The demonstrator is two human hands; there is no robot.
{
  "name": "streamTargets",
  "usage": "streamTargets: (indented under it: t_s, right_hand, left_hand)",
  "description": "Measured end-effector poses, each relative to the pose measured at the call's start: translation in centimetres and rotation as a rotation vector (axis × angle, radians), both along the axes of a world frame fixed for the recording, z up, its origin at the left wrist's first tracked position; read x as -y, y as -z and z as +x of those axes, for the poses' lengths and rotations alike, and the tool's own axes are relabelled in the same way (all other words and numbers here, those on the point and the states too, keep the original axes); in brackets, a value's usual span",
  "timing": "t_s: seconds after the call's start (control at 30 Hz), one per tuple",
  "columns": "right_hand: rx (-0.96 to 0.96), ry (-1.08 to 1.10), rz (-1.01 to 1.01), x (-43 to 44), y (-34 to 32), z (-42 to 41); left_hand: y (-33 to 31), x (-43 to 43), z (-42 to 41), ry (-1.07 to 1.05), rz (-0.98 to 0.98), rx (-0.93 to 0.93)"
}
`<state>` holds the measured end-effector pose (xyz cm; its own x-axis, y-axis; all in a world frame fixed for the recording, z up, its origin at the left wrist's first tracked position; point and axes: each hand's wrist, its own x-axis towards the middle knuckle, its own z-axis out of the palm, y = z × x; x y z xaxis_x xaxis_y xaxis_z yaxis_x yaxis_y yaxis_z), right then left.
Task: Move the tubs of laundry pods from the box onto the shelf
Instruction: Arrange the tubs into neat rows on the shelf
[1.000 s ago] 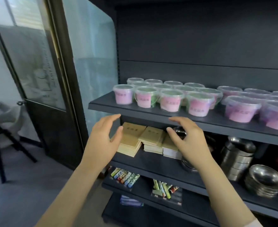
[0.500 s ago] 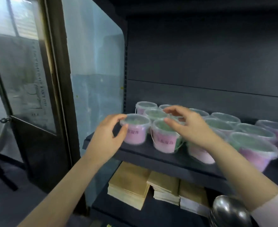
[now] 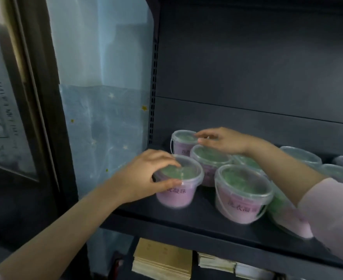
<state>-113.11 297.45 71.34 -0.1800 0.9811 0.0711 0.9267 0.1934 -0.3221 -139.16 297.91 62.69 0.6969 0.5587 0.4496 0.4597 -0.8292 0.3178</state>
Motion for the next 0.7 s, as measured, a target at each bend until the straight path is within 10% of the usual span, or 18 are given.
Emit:
streamTargets:
  t_s: [0.7]
  right_hand:
    - [0.012,0.22,-0.243,-5.7,1.6,-5.0]
  left_hand:
    - [1.0,-5.5,-6.2,0.181,0.038,0.107]
